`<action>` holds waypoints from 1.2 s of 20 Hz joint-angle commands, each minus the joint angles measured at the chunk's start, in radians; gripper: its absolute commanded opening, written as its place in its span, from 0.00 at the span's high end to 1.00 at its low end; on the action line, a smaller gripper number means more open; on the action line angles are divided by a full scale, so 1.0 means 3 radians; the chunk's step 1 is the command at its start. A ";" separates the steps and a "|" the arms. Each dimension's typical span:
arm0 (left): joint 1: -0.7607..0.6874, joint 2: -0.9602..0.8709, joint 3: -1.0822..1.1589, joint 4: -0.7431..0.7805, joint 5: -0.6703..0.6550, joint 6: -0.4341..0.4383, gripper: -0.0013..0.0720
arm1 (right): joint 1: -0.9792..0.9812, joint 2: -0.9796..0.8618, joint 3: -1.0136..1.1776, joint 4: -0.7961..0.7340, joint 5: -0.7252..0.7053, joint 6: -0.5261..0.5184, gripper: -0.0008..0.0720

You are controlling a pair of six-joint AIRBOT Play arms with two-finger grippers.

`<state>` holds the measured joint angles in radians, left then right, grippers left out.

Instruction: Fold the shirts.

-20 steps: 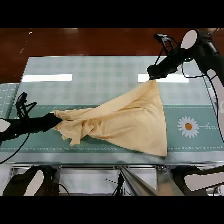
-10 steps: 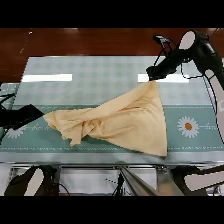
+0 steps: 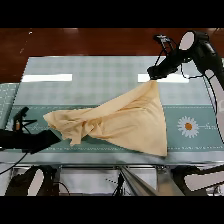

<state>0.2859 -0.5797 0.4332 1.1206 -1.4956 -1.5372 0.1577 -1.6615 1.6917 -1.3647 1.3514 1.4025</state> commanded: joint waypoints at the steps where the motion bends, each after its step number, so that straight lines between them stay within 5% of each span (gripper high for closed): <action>1: -0.0251 0.0057 -0.0313 -0.0128 0.0214 -0.0100 0.04 | 0.0004 -0.0003 -0.0001 -0.0013 -0.0032 -0.0005 0.95; 7: -0.0534 0.0034 -0.0314 -0.0184 0.0987 -0.0072 0.04 | 0.0004 -0.0003 -0.0001 -0.0011 -0.0033 -0.0005 0.95; 12: -0.0610 -0.0429 -0.0313 -0.0319 0.1029 0.0239 0.04 | 0.0004 -0.0003 -0.0001 -0.0011 -0.0042 -0.0004 0.95; 24: -0.0949 -0.0697 -0.0313 -0.0432 0.1437 0.0261 0.05 | 0.0004 -0.0003 -0.0001 0.0014 -0.0032 0.0000 0.95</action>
<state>0.0078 -0.7795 0.3397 1.0080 -1.1255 -1.4647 0.1577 -1.6615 1.6917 -1.3663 1.3392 1.4017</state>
